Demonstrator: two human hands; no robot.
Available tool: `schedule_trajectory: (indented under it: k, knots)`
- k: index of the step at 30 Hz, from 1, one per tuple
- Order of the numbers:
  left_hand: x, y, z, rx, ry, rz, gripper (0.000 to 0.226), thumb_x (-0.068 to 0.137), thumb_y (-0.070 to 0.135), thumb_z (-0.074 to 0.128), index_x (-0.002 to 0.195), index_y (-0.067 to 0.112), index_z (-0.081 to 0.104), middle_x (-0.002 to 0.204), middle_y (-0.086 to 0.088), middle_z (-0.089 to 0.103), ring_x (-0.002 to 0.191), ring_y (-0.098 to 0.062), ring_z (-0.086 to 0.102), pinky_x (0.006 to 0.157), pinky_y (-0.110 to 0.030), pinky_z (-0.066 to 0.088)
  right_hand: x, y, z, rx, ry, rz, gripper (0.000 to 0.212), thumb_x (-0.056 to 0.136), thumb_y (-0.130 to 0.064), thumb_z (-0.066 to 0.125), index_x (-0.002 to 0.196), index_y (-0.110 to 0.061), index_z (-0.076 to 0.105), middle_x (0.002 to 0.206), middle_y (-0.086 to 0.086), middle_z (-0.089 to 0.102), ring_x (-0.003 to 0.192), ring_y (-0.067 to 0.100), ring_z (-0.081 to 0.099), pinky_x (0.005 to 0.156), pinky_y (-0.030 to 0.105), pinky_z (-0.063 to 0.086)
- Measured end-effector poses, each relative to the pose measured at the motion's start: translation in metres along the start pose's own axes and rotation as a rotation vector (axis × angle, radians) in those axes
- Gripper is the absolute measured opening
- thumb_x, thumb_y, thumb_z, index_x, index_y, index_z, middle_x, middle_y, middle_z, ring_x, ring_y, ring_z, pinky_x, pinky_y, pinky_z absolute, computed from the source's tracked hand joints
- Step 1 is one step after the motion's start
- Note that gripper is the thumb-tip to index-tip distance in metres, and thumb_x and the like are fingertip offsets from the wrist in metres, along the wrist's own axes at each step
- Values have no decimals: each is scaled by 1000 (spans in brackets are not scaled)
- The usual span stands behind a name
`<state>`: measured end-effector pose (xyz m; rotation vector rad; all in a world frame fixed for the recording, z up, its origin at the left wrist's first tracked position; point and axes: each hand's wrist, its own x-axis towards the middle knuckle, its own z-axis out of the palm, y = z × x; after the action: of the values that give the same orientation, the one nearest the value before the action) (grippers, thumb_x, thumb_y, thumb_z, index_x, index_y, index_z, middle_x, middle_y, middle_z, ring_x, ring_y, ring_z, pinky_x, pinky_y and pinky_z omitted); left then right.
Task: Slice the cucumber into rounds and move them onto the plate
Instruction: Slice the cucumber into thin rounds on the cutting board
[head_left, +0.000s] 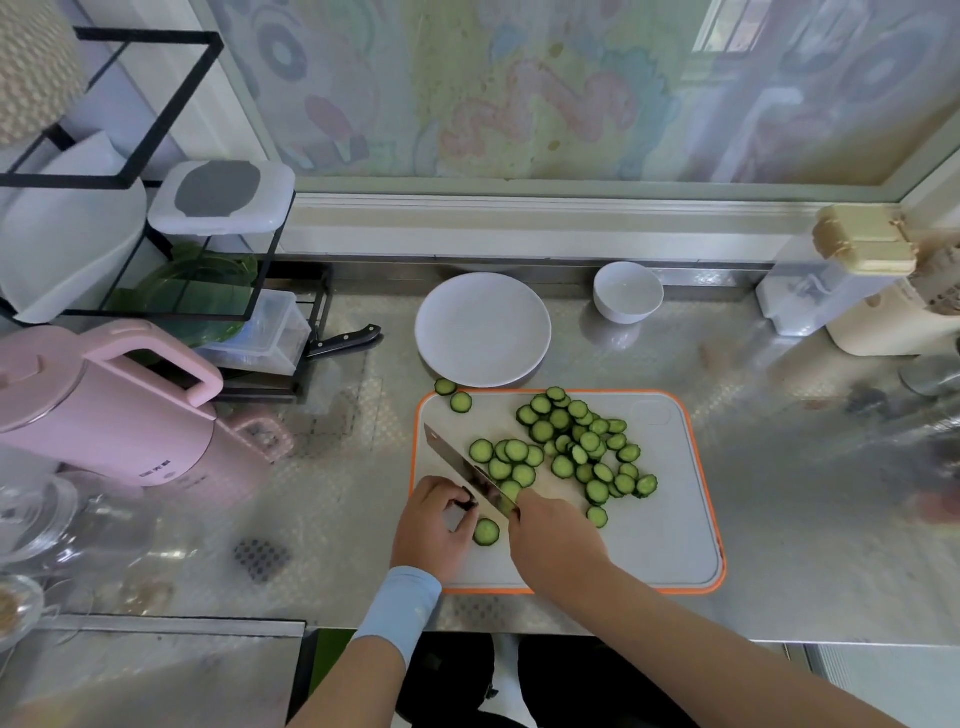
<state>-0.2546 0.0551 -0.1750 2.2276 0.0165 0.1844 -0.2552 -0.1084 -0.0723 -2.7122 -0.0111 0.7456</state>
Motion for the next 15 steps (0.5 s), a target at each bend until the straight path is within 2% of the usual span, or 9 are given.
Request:
schedule_trajectory:
  k: [2, 4, 7, 8, 10, 12, 13, 15]
  knots:
    - [-2, -1, -1, 9, -22, -33, 25, 67, 8, 83, 79, 15, 63, 88, 9, 56, 76, -4, 54, 72, -8, 44, 3, 2, -1, 32, 29, 17, 14, 101, -26, 39, 89, -19, 42, 76, 0, 51, 68, 22, 49, 49, 28, 33]
    - [-1, 0, -4, 14, -45, -60, 27, 69, 7, 82, 82, 17, 61, 89, 11, 56, 75, -3, 53, 72, -7, 43, 7, 5, -3, 15, 76, 13, 18, 102, -32, 37, 90, -19, 42, 74, -1, 52, 65, 21, 50, 50, 28, 36]
    - [5, 9, -8, 45, -90, -92, 23, 74, 12, 74, 88, 20, 57, 92, 12, 52, 82, -3, 51, 76, -23, 48, 8, 13, -11, -73, 155, -24, 20, 101, -38, 38, 92, -21, 42, 71, -3, 54, 62, 20, 53, 52, 29, 42]
    - [7, 13, -11, 61, -66, -95, 21, 76, 15, 70, 90, 21, 55, 92, 12, 50, 84, -6, 51, 77, -27, 48, 8, 16, -15, -94, 177, -37, 20, 101, -39, 39, 92, -21, 42, 70, -4, 55, 59, 18, 53, 51, 28, 44]
    - [13, 25, -21, 59, 106, -67, 13, 79, 19, 58, 90, 17, 53, 92, 9, 47, 86, -13, 48, 77, -32, 45, 8, 23, -21, -129, 212, -56, 20, 100, -41, 40, 94, -23, 42, 72, -6, 56, 58, 16, 51, 51, 29, 43]
    - [21, 38, -30, 68, 271, 16, 15, 80, 22, 49, 91, 12, 53, 93, 7, 46, 86, -17, 47, 78, -33, 41, 8, 32, -27, -151, 239, -67, 16, 100, -39, 41, 96, -23, 41, 81, -6, 58, 66, 18, 52, 55, 30, 40]
    - [27, 45, -32, 93, 274, 68, 18, 82, 25, 49, 94, 12, 55, 94, 6, 48, 88, -18, 47, 80, -33, 39, 8, 36, -30, -155, 253, -71, 13, 100, -35, 42, 97, -23, 43, 86, -6, 59, 71, 19, 53, 57, 31, 40]
    - [41, 57, -30, 190, 116, 149, 25, 85, 37, 52, 102, 20, 59, 97, 8, 54, 91, -15, 48, 82, -32, 36, 8, 43, -35, -160, 272, -81, 8, 100, -29, 43, 99, -23, 47, 88, -6, 59, 76, 21, 54, 60, 32, 39]
